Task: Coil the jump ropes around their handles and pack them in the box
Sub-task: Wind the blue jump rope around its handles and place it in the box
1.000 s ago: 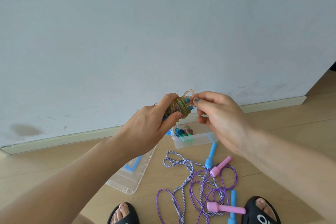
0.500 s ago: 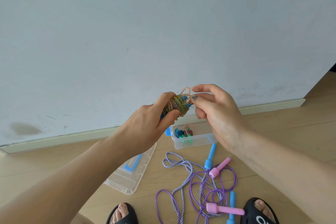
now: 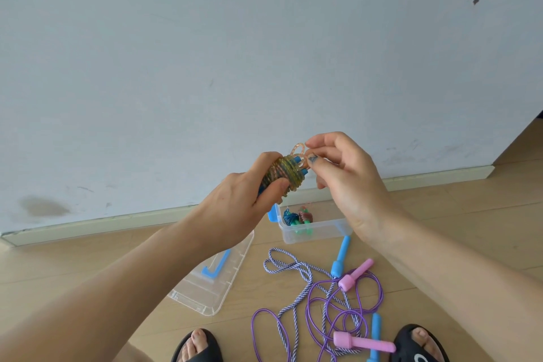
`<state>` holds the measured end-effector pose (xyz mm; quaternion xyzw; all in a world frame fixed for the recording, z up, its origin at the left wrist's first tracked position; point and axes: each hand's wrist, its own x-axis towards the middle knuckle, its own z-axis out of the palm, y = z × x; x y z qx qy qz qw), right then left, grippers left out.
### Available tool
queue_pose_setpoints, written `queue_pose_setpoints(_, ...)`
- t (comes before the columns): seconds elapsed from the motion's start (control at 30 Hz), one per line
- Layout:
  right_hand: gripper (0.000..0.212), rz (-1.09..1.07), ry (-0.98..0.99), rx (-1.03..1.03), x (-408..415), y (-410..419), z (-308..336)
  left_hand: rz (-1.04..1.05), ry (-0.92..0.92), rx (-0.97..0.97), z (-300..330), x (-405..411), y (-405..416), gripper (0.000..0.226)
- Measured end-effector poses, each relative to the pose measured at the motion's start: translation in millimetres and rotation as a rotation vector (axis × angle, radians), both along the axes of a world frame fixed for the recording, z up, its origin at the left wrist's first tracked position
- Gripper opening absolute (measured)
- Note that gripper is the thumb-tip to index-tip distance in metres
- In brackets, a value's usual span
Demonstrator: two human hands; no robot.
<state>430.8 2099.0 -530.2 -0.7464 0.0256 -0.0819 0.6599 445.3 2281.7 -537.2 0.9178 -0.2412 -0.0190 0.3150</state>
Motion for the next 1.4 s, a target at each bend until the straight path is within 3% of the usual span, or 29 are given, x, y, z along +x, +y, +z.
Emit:
queue_pose_setpoints(0.17, 0.021, 0.153, 0.173, 0.500, 1.0, -1.8, 3.8, -0.003, 0.056, -0.056, 1.6, -0.1, 0.1, 0.028)
queue_pose_setpoints(0.43, 0.013, 0.077, -0.047, -0.103, -8.1, -8.5, 7.3, -0.033, 0.011, -0.029, 1.5, -0.8, -0.9, 0.027)
queue_pose_setpoints(0.63, 0.008, 0.067, -0.105, -0.159, -7.3, -9.6, 7.5, -0.031, -0.046, 0.020, 4.3, -0.8, -1.0, 0.035)
queue_pose_setpoints(0.9, 0.002, -0.061, 0.009, -0.072, -6.8, -5.5, 1.5, 0.006, -0.179, 0.141, 2.8, 1.1, -0.4, 0.036)
queue_pose_setpoints(1.13, 0.008, -0.090, 0.112, -0.196, -5.1, -2.2, -4.9, 0.021, -0.320, 0.287, -0.2, -0.3, -4.3, 0.040)
queue_pose_setpoints(1.27, 0.009, -0.066, 0.138, -0.243, -4.5, -1.2, -6.2, 0.064, -0.260, 0.296, -2.8, 0.0, -7.9, 0.039)
queue_pose_setpoints(1.4, 0.006, -0.076, 0.014, -0.417, -1.5, 0.0, -5.3, 0.101, -0.105, 0.166, -4.5, 3.7, -9.6, 0.034)
